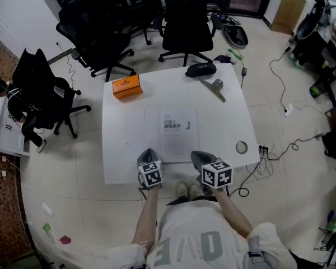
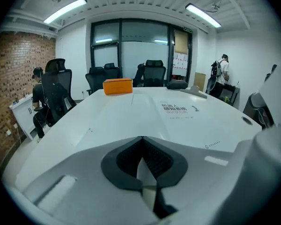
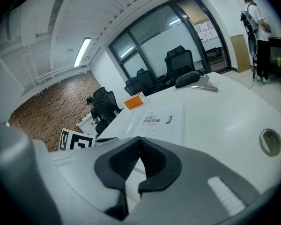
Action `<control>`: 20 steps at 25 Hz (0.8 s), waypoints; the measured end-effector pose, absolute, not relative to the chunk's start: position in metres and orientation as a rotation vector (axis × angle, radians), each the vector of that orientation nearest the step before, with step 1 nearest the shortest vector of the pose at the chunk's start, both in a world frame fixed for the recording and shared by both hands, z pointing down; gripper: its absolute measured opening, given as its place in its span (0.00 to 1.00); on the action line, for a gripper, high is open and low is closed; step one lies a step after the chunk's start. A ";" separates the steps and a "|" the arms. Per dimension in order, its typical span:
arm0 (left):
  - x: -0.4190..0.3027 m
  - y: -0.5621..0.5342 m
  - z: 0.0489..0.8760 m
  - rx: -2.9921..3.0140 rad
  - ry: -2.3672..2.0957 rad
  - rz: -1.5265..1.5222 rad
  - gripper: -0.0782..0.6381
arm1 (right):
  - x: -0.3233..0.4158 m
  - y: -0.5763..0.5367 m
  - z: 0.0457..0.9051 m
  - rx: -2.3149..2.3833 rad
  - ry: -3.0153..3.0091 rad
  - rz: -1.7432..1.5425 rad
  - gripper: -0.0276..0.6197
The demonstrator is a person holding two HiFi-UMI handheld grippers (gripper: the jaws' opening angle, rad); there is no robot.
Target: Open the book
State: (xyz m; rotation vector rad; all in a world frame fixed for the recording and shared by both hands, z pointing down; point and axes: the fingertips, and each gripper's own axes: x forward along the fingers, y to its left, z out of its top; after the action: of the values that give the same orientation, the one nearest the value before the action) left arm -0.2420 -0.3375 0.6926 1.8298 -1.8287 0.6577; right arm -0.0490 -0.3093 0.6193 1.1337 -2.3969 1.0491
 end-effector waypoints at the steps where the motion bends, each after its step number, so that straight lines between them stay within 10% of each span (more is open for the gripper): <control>1: -0.242 -0.337 0.693 1.829 -1.830 0.662 0.13 | -0.049 -0.310 0.620 1.135 -2.396 1.049 0.05; 20: -0.246 -0.339 0.682 1.812 -1.759 0.445 0.13 | -0.051 -0.311 0.622 1.154 -2.401 1.066 0.05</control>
State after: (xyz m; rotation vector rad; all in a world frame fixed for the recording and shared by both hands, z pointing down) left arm -0.2463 -0.3391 0.6819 1.8115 -1.7591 0.4449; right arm -0.0507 -0.3106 0.6216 1.1535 -2.4011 1.0662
